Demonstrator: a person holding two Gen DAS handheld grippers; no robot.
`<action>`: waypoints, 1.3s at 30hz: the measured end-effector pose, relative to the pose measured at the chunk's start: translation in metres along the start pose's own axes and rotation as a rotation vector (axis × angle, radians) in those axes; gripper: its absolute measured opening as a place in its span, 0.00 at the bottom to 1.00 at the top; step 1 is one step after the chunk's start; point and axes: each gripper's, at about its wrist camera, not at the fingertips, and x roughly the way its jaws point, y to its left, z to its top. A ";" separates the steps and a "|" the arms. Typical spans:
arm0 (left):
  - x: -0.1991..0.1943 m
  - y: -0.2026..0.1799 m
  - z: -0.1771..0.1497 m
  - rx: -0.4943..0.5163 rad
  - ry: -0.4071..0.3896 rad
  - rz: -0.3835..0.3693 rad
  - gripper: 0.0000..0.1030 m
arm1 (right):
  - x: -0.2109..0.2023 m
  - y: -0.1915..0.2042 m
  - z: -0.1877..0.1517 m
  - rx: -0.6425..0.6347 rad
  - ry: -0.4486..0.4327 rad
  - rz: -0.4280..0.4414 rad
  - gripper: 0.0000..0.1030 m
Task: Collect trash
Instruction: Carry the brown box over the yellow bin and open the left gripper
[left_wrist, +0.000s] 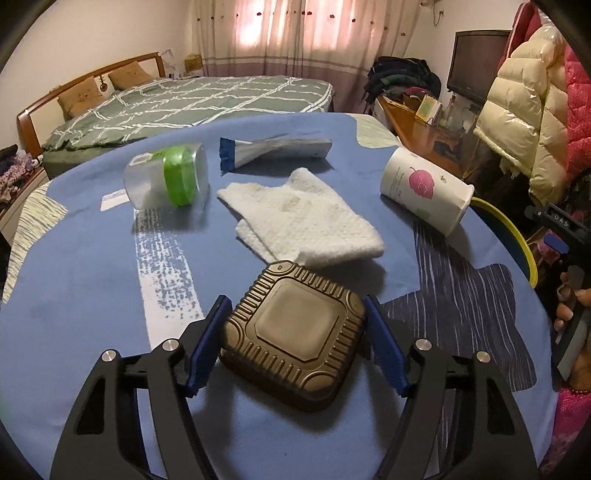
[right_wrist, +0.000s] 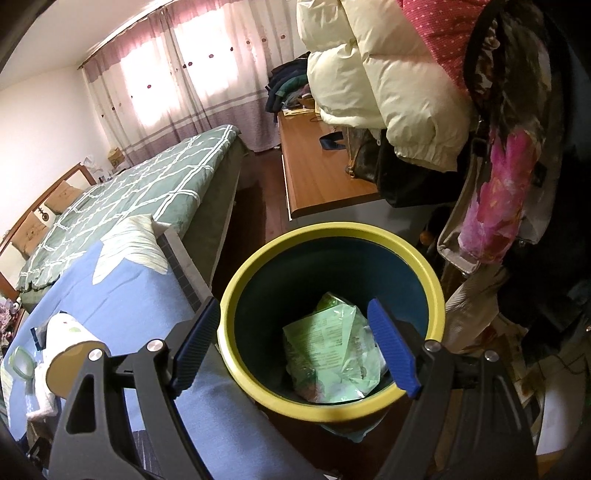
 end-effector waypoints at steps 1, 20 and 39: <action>-0.002 -0.001 0.000 0.005 -0.002 0.005 0.69 | 0.000 0.000 0.000 0.001 -0.001 0.000 0.75; -0.047 -0.112 0.028 0.149 -0.070 -0.130 0.69 | -0.039 -0.038 0.008 -0.093 -0.038 0.051 0.77; 0.030 -0.297 0.079 0.341 0.010 -0.253 0.69 | -0.073 -0.139 -0.009 -0.092 -0.075 -0.048 0.79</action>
